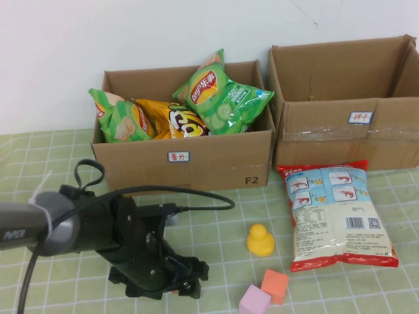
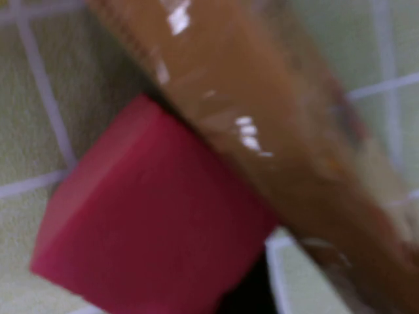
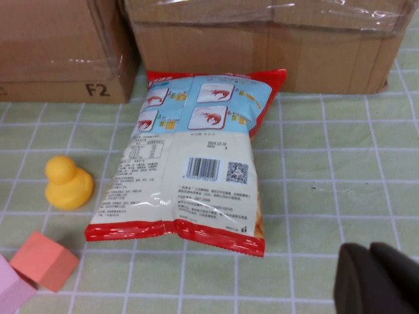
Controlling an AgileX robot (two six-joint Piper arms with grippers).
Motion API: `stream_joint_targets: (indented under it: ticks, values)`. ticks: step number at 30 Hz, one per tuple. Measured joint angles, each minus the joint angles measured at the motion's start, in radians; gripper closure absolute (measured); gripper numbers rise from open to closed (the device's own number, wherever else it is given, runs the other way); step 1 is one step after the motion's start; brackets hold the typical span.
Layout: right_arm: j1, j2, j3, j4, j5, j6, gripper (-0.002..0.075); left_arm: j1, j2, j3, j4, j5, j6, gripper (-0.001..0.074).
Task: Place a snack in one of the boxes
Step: Pick up the biscuit
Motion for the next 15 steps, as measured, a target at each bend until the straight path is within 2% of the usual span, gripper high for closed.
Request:
stream_joint_targets:
  ticks: [3, 10, 15]
  values:
    - [0.0, 0.0, 0.0, 0.0, 0.0, 0.0, 0.0728, 0.0, 0.011, -0.002, 0.0, -0.002, 0.007, 0.0257]
    - [0.0, 0.0, 0.0, 0.002, 0.0, 0.0, 0.0728, 0.0, 0.017, -0.002, -0.004, -0.006, 0.02, 0.0512]
    - [0.0, 0.0, 0.0, 0.002, 0.0, 0.0, 0.0728, 0.0, 0.017, -0.002, -0.008, -0.004, 0.031, 0.0635]
